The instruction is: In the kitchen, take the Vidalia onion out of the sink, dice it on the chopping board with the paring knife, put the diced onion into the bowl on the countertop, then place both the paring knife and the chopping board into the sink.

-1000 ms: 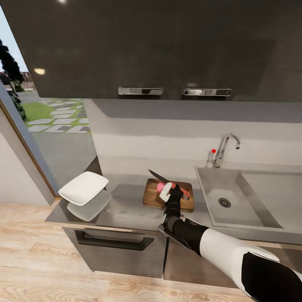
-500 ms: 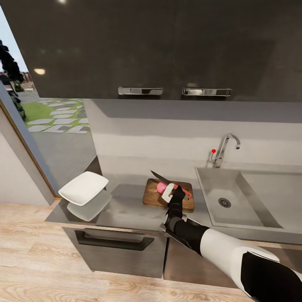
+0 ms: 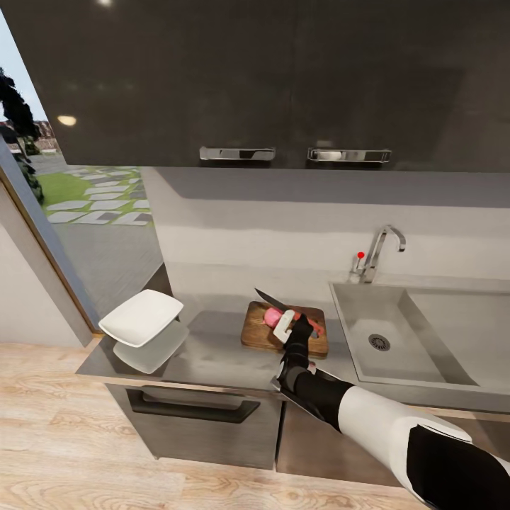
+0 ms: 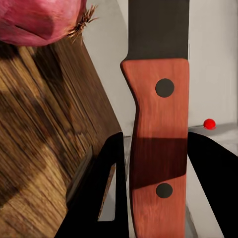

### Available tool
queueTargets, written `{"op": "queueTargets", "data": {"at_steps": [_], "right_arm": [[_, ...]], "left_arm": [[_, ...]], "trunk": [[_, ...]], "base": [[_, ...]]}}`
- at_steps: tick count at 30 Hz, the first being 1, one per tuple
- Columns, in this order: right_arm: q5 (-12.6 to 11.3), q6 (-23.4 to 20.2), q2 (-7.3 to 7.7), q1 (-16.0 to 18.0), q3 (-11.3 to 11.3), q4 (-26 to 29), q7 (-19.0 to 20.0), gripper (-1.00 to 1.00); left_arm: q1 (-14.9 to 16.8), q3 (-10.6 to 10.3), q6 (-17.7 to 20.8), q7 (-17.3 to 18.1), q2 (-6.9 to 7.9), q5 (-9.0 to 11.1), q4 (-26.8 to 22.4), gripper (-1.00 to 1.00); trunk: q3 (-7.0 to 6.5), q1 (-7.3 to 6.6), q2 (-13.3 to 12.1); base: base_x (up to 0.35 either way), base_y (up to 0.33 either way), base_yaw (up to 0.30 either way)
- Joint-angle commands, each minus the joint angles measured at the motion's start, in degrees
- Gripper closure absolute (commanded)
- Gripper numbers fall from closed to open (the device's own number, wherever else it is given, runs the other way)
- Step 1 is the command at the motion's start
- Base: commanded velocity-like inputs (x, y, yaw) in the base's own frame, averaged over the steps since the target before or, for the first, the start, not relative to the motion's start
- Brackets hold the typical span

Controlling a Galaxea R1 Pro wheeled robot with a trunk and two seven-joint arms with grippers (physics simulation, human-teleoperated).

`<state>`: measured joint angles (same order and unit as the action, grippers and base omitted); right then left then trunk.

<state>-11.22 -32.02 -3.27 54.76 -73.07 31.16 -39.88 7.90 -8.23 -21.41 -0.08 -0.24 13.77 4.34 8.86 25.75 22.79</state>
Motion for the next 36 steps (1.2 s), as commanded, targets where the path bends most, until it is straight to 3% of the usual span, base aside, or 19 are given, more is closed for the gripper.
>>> {"op": "queueTargets", "data": {"at_steps": [1,22,31,36], "right_arm": [[-0.50,-0.31,0.02,0.14,-0.47,0.04,0.00,1.00],[-0.38,-0.27,0.71,0.14,-0.41,0.04,2.04,1.00],[-0.38,-0.23,1.07,0.13,-0.40,-1.80,5.78,1.00],[-0.38,-0.23,1.07,0.14,-0.33,-1.79,5.78,1.00]], "left_arm": [[0.10,-0.48,-0.39,-0.01,-0.03,0.38,0.23,-1.00],[0.10,-0.48,-0.39,-0.01,-0.03,0.38,0.23,-1.00],[0.10,-0.48,-0.39,-0.01,-0.03,0.38,0.23,-1.00],[0.10,-0.48,-0.39,-0.01,-0.03,0.38,0.23,-1.00]], "trunk": [[0.12,0.04,0.13],[0.12,0.04,0.13],[0.12,0.04,0.13],[0.12,0.04,0.13]], "base": [[0.000,0.000,0.000],[0.000,0.000,0.000],[0.000,0.000,0.000],[0.000,0.000,0.000]]}}
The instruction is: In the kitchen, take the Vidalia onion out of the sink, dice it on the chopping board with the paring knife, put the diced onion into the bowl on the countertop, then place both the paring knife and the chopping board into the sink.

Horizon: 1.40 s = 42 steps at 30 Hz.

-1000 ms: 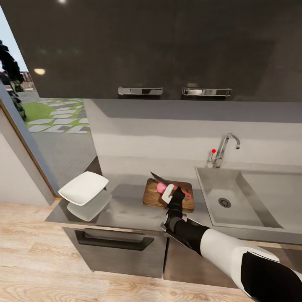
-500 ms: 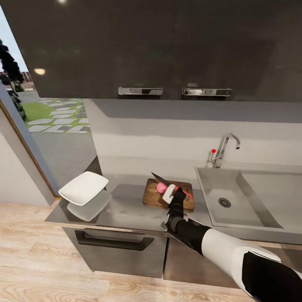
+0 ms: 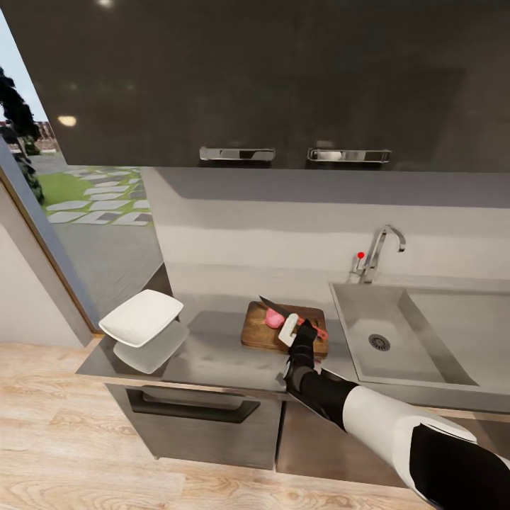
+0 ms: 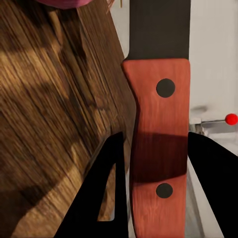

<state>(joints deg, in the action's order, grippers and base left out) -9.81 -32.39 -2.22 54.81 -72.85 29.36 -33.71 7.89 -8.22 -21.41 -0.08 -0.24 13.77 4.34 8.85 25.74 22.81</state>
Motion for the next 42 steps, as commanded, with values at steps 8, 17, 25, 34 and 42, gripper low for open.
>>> {"op": "queueTargets", "data": {"at_steps": [8,17,25,34,42], "right_arm": [[-1.79,0.13,0.02,0.11,-0.54,0.05,-0.39,1.00],[-1.79,0.13,0.02,0.11,-0.54,0.03,-0.39,1.00],[-1.79,0.13,0.02,0.07,-0.54,0.03,-0.39,1.00],[-1.79,0.13,0.02,0.09,-0.54,0.00,-0.39,1.00],[-1.78,0.13,0.02,0.08,-0.58,-0.01,-0.39,1.00]], "left_arm": [[0.11,-0.48,-0.39,-0.01,-0.03,0.38,0.23,-1.00],[0.11,-0.48,-0.39,-0.01,-0.03,0.38,0.23,-1.00],[0.11,-0.48,-0.39,-0.01,-0.03,0.38,0.23,-1.00],[0.11,-0.48,-0.39,-0.01,-0.03,0.38,0.23,-1.00],[0.11,-0.48,-0.39,-0.01,-0.03,0.38,0.23,-1.00]], "trunk": [[0.13,0.04,0.11],[0.13,0.04,0.11],[0.13,0.04,0.11],[0.13,0.04,0.11],[0.13,0.04,0.11]], "base": [[0.000,0.000,0.000],[0.000,0.000,0.000],[0.000,0.000,0.000],[0.000,0.000,0.000],[0.000,0.000,0.000]]}}
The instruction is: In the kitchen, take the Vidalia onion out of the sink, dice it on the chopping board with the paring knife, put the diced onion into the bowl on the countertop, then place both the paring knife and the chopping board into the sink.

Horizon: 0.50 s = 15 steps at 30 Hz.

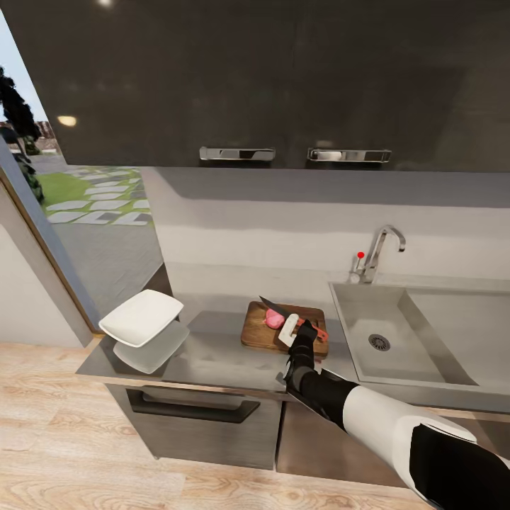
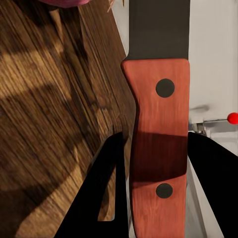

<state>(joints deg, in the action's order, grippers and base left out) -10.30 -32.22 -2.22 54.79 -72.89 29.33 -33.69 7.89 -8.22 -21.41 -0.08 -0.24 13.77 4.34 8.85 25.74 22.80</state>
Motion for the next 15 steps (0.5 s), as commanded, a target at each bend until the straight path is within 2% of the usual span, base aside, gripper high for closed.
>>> {"op": "queueTargets", "data": {"at_steps": [1,15], "right_arm": [[-1.30,-0.04,0.02,0.10,-0.55,0.03,-0.41,1.00],[-1.53,-0.04,0.02,0.12,-0.62,-0.94,-0.32,1.00]], "left_arm": [[0.11,-0.48,-0.39,-0.01,-0.03,0.38,0.23,-1.00],[0.11,-0.48,-0.39,-0.01,-0.03,0.38,0.24,-1.00]], "trunk": [[0.13,0.04,0.12],[0.13,0.04,0.12]], "base": [[0.000,0.000,0.000],[0.000,0.000,0.000]]}}
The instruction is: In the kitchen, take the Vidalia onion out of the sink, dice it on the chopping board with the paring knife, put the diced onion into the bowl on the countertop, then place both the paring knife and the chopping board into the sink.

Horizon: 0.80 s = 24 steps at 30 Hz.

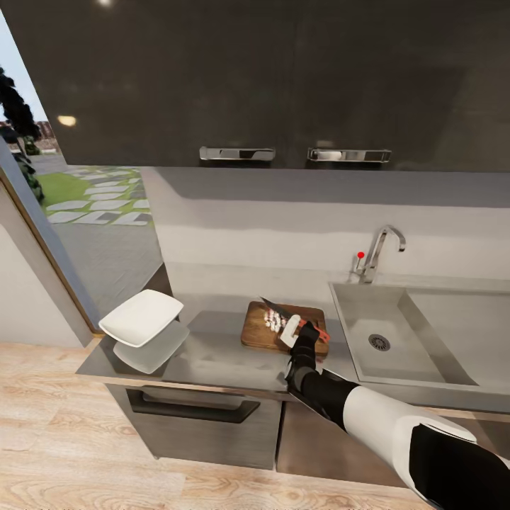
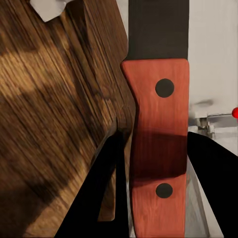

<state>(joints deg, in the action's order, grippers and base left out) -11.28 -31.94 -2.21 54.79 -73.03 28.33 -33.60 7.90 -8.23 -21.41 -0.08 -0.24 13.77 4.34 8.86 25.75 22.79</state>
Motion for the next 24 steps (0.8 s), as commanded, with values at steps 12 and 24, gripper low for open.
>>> {"op": "queueTargets", "data": {"at_steps": [12,24], "right_arm": [[-0.54,-0.16,0.06,0.10,-0.35,0.07,-0.46,1.00],[-0.51,11.60,11.08,0.11,36.44,3.48,19.77,1.00]], "left_arm": [[0.10,-0.48,-0.39,-0.01,-0.03,0.38,0.23,-1.00],[0.10,-0.48,-0.39,-0.01,-0.03,0.38,0.23,-1.00]], "trunk": [[0.12,0.04,0.13],[0.12,0.04,0.13]], "base": [[0.000,0.000,0.000],[0.000,0.000,0.000]]}}
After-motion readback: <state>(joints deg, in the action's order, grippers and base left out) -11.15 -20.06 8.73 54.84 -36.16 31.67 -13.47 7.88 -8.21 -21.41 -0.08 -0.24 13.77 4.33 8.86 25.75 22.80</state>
